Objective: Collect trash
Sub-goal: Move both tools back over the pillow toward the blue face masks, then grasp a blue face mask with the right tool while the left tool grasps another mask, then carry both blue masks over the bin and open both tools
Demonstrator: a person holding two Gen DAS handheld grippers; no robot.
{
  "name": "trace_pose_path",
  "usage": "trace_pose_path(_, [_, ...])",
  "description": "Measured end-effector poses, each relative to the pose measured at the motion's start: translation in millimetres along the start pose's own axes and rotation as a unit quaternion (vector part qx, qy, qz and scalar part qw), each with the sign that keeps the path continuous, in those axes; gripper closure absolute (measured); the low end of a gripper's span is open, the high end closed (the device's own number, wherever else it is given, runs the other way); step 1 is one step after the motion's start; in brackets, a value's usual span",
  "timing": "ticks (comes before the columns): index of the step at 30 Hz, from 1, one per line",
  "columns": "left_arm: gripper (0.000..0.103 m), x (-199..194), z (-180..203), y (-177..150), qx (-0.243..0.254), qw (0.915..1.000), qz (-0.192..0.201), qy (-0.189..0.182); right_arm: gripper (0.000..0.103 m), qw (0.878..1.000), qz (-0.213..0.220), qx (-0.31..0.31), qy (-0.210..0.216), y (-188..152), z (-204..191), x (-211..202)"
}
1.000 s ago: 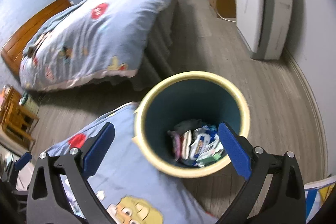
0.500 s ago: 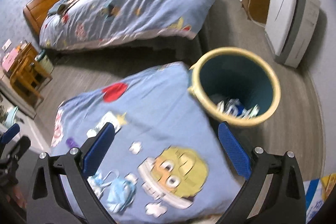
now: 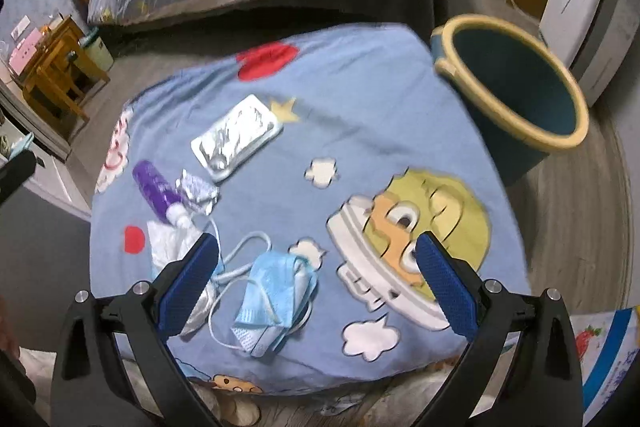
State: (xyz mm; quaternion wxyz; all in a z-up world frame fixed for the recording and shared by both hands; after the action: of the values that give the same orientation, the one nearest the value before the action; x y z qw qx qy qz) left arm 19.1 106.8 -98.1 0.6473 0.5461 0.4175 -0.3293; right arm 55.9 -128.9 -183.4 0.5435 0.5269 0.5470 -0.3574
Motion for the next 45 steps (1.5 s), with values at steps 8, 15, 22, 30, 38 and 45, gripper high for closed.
trace_pose_path(8, [0.008,25,18,-11,0.041,0.9986,-0.035,0.003,0.052,0.997,-0.068,-0.007,0.023,-13,-5,36])
trace_pose_path(15, [0.03,63,44,-32,0.099,0.9889,-0.109,-0.012,0.095,0.994,-0.091,0.007,0.059,-16,-2,43])
trace_pose_path(22, [0.06,89,70,-44,0.138,0.9793,-0.147,-0.018,0.099,0.996,-0.067,0.013,0.065,-9,7,33])
trace_pose_path(30, [0.098,87,83,-40,0.166,0.9761,-0.138,-0.029,0.099,0.997,-0.036,0.025,0.067,6,15,20])
trace_pose_path(38, [0.098,55,79,-16,0.144,0.986,-0.071,-0.045,0.099,0.997,0.005,0.026,0.07,23,18,-5])
trace_pose_path(45, [0.098,32,81,4,0.136,0.9894,-0.023,-0.046,0.101,0.995,0.046,0.02,0.092,46,22,-43])
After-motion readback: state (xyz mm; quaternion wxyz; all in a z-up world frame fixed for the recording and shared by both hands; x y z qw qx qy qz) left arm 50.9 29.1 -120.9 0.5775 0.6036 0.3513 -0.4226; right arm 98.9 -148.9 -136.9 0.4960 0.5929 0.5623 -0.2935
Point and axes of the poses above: each gripper's, at about its wrist camera, not at the fingertips, and x roughly the way its jaws point, z to its right, y to its top, the point moved 3 cm from there along x, roughly the way its jaws point, and after that the axes turned 13 degrees about -z, right-handed, at the moved point
